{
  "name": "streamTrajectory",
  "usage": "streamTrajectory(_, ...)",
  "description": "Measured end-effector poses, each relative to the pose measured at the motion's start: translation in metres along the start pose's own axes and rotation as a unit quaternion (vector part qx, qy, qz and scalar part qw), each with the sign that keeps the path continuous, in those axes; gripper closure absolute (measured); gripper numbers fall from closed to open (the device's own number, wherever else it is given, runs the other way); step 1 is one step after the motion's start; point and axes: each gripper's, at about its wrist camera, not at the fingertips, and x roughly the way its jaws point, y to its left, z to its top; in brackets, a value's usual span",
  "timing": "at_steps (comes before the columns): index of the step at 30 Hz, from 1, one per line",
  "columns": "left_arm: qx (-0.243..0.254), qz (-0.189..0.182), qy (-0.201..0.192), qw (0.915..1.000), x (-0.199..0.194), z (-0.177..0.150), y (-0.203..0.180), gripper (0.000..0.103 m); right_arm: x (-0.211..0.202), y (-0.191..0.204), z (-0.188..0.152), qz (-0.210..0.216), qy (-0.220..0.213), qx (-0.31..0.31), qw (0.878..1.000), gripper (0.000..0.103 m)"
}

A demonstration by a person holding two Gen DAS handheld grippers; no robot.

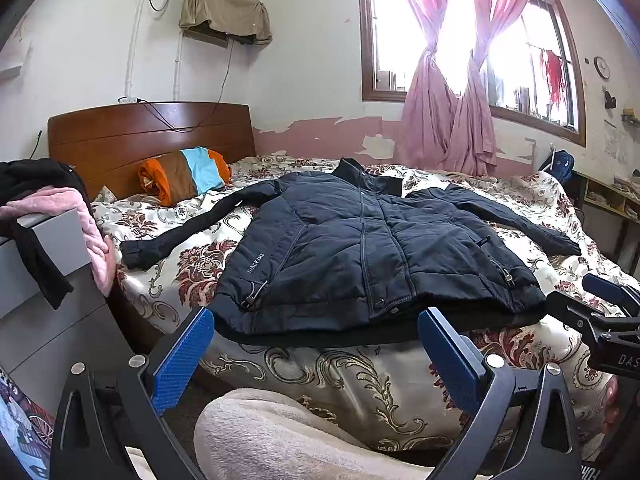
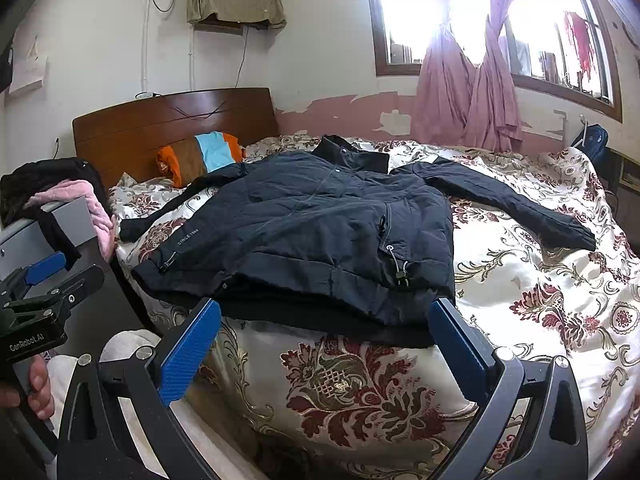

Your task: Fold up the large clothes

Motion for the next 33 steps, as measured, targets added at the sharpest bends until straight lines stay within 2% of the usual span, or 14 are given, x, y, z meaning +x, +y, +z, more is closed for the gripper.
streamTrajectory(33, 0.001, -0.005, 0.003, 1.0, 0.0017, 0.0004, -0.0065, 0.0, 0.0005, -0.0001, 0.0002, -0.004, 0.0, 0.002, 1.0, 0.001)
